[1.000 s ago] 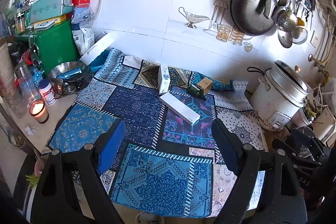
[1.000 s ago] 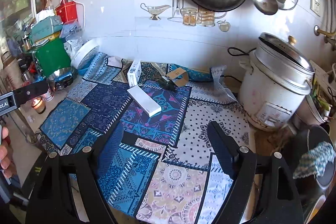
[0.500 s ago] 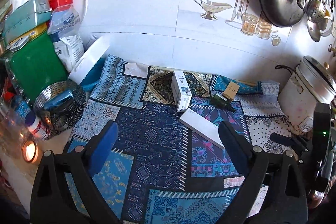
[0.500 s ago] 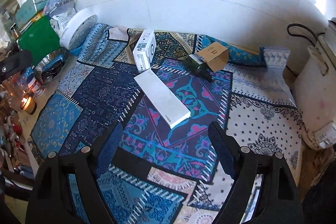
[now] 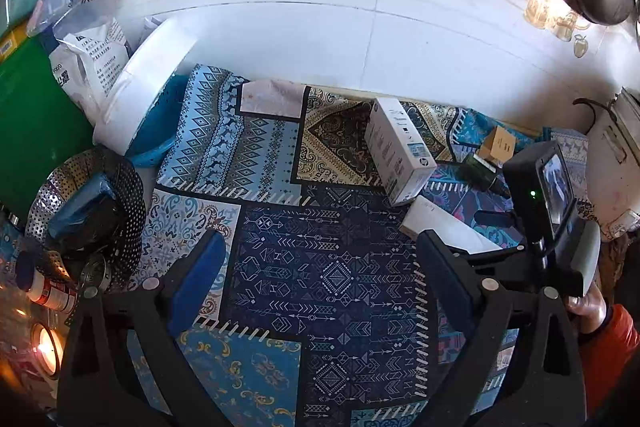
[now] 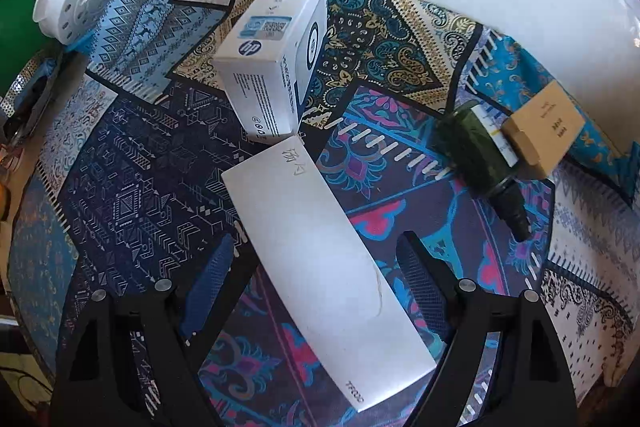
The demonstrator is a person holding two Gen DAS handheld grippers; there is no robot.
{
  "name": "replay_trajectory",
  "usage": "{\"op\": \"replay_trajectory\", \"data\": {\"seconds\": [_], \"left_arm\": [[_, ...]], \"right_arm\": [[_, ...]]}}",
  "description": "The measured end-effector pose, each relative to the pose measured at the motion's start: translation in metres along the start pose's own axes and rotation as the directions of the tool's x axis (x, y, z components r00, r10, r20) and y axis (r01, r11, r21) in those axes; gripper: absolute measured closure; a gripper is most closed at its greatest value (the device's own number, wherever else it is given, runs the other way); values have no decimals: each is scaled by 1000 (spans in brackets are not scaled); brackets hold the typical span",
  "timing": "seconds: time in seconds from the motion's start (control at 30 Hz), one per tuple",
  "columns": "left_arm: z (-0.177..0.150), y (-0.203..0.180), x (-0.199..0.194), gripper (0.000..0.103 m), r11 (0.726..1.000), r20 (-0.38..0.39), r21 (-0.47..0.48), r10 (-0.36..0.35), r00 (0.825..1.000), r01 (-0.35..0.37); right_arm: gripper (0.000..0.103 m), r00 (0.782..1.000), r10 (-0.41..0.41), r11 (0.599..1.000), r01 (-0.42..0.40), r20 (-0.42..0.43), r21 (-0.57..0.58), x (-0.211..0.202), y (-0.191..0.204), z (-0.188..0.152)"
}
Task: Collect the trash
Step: 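Grasp the white HP box with the left tool while the right tool grasps the white paper sleeve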
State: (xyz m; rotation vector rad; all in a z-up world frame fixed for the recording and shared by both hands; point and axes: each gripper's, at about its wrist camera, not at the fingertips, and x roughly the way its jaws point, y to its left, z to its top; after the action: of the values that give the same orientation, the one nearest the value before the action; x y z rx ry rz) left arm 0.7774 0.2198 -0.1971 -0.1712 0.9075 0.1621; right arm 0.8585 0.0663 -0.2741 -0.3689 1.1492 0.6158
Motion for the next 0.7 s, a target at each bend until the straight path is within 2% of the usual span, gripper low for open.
{"op": "replay_trajectory", "data": {"seconds": [0.1,0.2,0.27,0.37,0.43,0.53,0.7], "left_arm": [[1,1,9,7,1000,-17,-1,3,1000,-3],[5,-1,19,7,1000,-29,0,4,1000,-4],[10,-5,28,7,1000,-38,6,7,999,-7],[22,-15,44,7,1000,-57,17,1,998,0],[32,-22,57,7,1000,-78,17,-14,997,16],[51,-38,75,7,998,-87,18,-55,995,56],[85,-68,109,7,995,-87,57,-74,993,79]], "right_arm": [[22,1000,0,1000,0,-22,9,9,-2,6],[26,999,33,999,-33,-19,37,10,-8,8],[42,999,42,998,-42,2,47,6,-12,8],[51,997,77,994,-77,10,76,-1,-20,3],[53,996,90,991,-92,22,101,-8,-27,-3],[53,997,60,988,-67,53,142,-24,-39,-14],[54,992,28,961,-60,121,271,-56,-70,-38]]}}
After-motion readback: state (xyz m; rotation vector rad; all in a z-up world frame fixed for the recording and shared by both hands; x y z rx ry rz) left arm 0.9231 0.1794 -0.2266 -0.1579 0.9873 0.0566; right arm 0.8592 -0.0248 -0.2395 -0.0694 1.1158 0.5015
